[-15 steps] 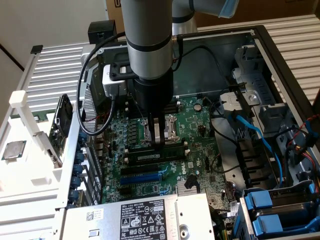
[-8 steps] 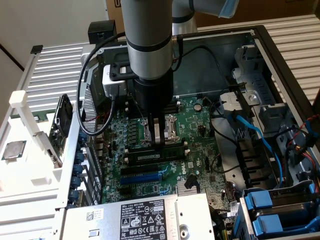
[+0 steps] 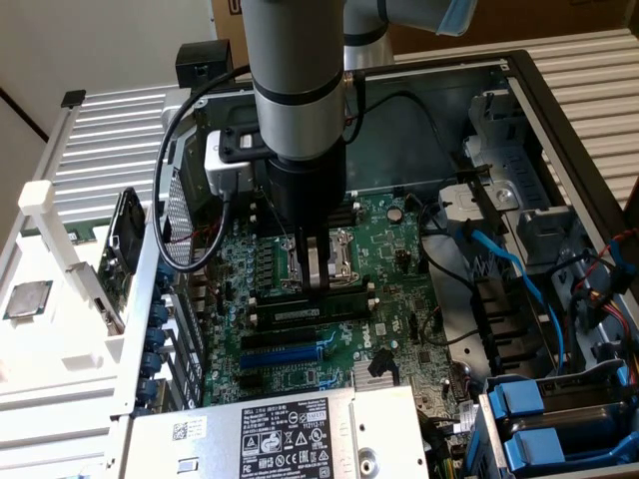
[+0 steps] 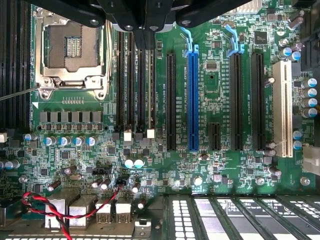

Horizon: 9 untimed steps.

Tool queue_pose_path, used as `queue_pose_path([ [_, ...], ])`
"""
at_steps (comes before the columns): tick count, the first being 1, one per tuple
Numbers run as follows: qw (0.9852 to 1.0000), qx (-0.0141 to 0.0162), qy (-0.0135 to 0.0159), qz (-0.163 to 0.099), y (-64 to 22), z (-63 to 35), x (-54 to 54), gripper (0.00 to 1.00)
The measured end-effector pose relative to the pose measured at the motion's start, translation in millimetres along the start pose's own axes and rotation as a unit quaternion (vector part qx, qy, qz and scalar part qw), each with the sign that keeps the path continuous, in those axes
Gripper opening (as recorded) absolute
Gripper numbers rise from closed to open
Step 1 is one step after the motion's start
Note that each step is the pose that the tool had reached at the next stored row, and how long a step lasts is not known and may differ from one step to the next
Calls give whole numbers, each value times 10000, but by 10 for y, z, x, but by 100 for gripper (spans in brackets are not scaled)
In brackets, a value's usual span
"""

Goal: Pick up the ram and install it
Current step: 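Press down the ram until it locks into place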

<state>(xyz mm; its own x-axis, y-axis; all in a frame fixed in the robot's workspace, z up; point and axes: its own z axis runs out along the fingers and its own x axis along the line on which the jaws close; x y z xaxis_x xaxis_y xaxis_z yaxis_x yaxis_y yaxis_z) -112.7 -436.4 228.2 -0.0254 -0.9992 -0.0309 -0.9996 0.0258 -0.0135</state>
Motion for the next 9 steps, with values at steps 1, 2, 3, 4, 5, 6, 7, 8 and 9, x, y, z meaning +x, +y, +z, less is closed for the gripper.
queue_pose_path([
  [1, 10000, 0, 1, 0, 0, 1, 1, 11],
  [2, 10000, 1, 0, 0, 0, 4, 2, 11],
  [3, 10000, 0, 0, 0, 0, 9, 5, 11],
  [4, 10000, -1, 1, 0, 0, 11, 6, 11],
  [5, 10000, -1, 2, 0, 1, 13, 7, 11],
  [6, 10000, -1, 1, 0, 0, 14, 8, 11],
  [7, 10000, -1, 1, 0, 0, 15, 8, 11],
  [8, 10000, 0, 1, 0, 0, 16, 8, 11],
  [9, 10000, 0, 0, 0, 0, 17, 8, 11],
])
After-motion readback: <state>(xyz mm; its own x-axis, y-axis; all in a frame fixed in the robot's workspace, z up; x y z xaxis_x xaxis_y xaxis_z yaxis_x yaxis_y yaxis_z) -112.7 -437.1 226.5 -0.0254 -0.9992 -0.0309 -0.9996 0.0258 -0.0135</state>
